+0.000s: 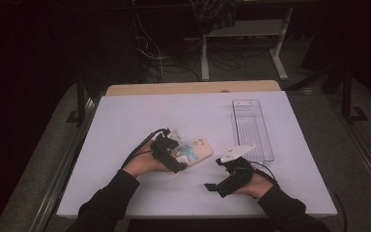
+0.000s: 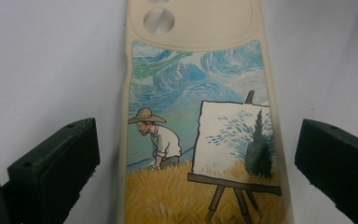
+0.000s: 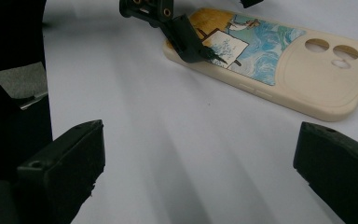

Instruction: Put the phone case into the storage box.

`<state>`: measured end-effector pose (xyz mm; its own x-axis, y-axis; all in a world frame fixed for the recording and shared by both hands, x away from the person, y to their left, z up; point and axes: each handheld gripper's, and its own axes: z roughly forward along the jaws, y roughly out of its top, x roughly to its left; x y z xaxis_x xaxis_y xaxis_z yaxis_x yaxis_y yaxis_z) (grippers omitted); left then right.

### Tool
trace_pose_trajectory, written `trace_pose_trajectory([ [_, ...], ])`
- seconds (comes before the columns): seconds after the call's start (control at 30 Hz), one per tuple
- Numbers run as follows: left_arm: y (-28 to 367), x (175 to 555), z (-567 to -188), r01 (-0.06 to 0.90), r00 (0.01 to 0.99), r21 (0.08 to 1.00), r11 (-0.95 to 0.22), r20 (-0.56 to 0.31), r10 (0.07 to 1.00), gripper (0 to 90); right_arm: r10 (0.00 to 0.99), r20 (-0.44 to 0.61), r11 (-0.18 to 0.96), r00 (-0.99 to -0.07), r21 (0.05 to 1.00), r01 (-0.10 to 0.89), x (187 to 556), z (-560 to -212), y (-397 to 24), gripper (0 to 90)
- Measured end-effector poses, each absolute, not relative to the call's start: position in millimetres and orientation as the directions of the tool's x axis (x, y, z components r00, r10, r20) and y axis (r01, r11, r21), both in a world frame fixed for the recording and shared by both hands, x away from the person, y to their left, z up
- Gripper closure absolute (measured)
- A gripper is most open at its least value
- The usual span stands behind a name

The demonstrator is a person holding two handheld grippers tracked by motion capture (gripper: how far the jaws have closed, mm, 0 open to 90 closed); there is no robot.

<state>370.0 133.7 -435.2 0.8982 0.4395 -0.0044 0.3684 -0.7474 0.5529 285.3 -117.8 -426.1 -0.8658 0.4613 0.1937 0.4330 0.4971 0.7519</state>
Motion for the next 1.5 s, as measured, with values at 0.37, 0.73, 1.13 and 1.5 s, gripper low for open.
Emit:
trace_pose_trajectory([
  [0.37, 129.7, 368.0, -441.6, 0.365, 0.901, 0.530, -0.765, 0.005, 0.433, 0.0, 0.462, 0.195, 0.499, -0.865, 0.749, 0.435, 285.3, -426.4, -117.7, 1.3],
  [0.73, 132.8, 368.6, -441.2, 0.372, 0.902, 0.526, -0.765, -0.008, 0.432, 6.2, 0.462, 0.194, 0.498, -0.866, 0.751, 0.434, 285.5, -426.1, -118.1, 1.2],
  [1.13, 133.9, 366.9, -441.7, 0.365, 0.903, 0.533, -0.763, -0.003, 0.430, 8.3, 0.461, 0.201, 0.492, -0.865, 0.753, 0.437, 285.2, -425.6, -118.5, 1.2],
  [1.5, 134.4, 366.1, -441.5, 0.371, 0.899, 0.540, -0.755, -0.006, 0.437, 10.5, 0.462, 0.200, 0.494, -0.864, 0.752, 0.438, 285.5, -425.8, -118.3, 1.2],
])
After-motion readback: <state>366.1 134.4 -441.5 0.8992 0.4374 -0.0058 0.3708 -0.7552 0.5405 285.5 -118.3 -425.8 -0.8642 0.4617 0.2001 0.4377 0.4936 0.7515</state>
